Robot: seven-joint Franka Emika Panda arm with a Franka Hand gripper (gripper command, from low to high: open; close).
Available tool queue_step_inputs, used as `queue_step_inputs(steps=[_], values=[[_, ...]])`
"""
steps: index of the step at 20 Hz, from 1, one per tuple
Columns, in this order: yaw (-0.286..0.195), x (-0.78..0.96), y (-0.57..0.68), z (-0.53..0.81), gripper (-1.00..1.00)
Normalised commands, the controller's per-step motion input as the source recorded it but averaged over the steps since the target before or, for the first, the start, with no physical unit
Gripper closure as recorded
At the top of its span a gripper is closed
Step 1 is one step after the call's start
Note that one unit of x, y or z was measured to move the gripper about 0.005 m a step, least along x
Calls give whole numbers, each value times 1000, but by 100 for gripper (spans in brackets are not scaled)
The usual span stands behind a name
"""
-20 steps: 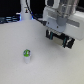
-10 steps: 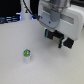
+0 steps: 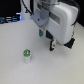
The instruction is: Open the kcup holder, insert the kcup into the holder, and close the kcup holder
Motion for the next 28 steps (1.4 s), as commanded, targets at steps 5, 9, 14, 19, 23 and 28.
queue_step_inputs(steps=[5, 9, 14, 19, 23, 28], values=[[-304, -158, -407, -45, -100], [-298, -228, -423, -172, -100], [-303, -252, -426, -290, -100], [-310, -209, -413, -364, -100], [-310, -266, -416, -450, -100], [-314, -171, -404, -390, -100]])
